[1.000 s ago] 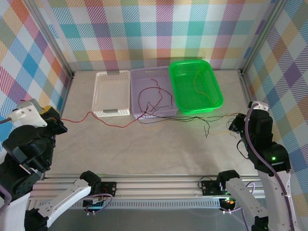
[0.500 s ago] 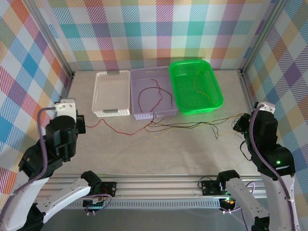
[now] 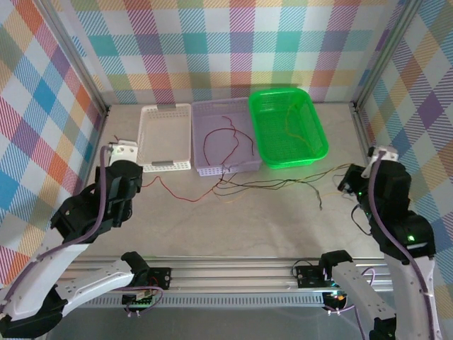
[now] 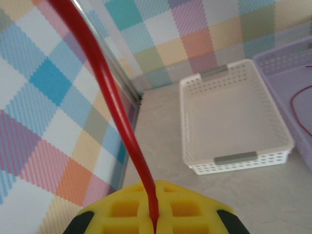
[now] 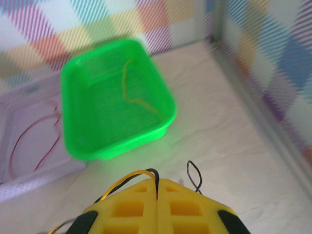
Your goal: Untangle the cables
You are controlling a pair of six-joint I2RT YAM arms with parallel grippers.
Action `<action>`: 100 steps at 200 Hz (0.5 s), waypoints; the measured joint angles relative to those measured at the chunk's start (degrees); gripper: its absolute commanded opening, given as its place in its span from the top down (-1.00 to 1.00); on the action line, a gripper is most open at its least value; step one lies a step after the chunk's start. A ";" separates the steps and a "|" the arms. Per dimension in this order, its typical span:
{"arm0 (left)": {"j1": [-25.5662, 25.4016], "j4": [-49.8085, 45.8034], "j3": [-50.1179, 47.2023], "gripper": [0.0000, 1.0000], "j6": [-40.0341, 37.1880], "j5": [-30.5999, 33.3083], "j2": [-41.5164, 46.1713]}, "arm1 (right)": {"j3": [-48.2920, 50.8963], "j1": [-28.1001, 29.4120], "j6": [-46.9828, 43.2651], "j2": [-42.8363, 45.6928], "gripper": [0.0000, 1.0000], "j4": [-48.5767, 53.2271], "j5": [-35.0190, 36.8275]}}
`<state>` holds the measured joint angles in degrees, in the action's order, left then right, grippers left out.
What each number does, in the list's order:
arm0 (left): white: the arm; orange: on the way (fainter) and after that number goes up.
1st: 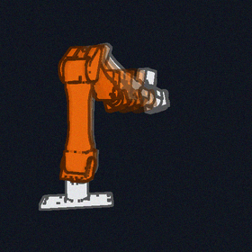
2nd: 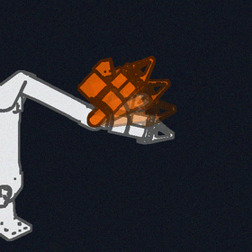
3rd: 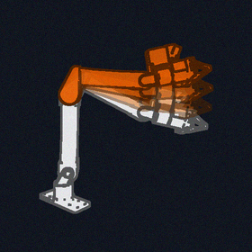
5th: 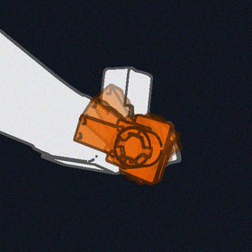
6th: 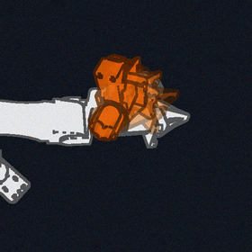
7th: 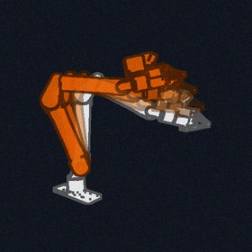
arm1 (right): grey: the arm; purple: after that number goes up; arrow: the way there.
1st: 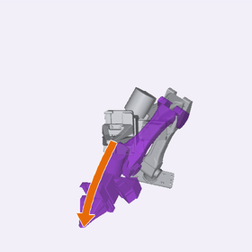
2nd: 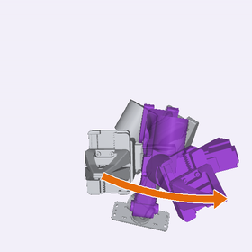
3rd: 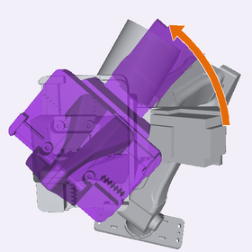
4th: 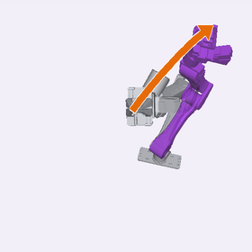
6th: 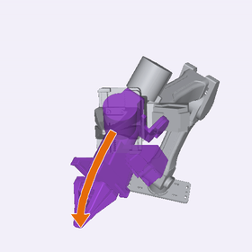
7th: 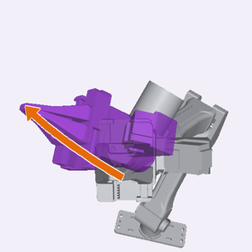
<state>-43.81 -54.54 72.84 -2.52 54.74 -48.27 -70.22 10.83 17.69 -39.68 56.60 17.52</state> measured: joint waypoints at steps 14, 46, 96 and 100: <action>-0.02 -0.11 0.13 1.00 1.73 -3.19 -1.81 | 3.52 0.00 0.37 -1.03 0.96 -0.61 -5.62; -0.04 0.61 -0.04 1.00 4.98 -11.61 -4.46 | 9.97 0.00 1.14 -3.98 0.42 -5.01 -17.62; -0.92 3.15 0.07 1.00 9.27 -22.80 -7.17 | 18.62 1.27 0.79 -4.74 -0.31 -16.83 -33.14; -1.05 3.41 0.17 1.00 9.51 -23.43 -7.61 | 19.08 1.66 0.90 -4.74 -0.33 -17.77 -33.75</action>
<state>-44.86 -51.13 73.01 6.98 31.31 -55.88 -51.13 12.49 18.59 -44.42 38.83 -16.23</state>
